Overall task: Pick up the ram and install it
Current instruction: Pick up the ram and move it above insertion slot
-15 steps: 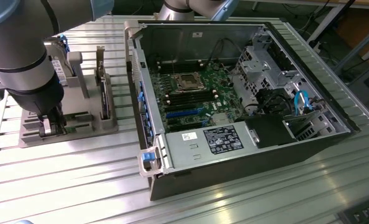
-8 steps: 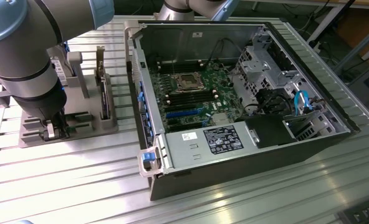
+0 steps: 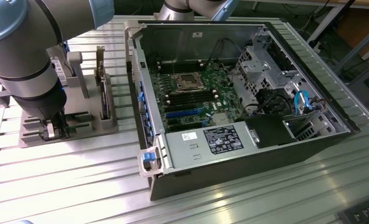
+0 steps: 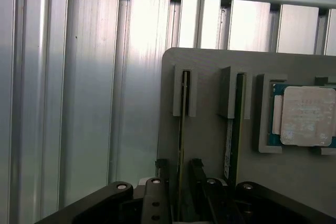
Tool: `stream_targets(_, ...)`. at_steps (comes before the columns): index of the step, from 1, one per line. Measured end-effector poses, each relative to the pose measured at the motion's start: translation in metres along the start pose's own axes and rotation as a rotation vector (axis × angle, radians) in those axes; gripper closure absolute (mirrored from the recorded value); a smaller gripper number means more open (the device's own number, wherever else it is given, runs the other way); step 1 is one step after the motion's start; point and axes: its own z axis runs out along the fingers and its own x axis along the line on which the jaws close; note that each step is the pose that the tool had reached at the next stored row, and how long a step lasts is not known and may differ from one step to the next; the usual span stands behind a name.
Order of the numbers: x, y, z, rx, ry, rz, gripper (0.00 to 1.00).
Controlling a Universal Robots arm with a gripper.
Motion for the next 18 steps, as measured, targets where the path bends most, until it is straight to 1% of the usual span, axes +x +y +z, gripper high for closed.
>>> stream_targets(6,-0.0001,0.0,-0.004,0.0001,-0.0001,0.0,0.7)
stream_targets(18,0.0,0.0001,-0.0042,0.0,0.0,0.0,0.7)
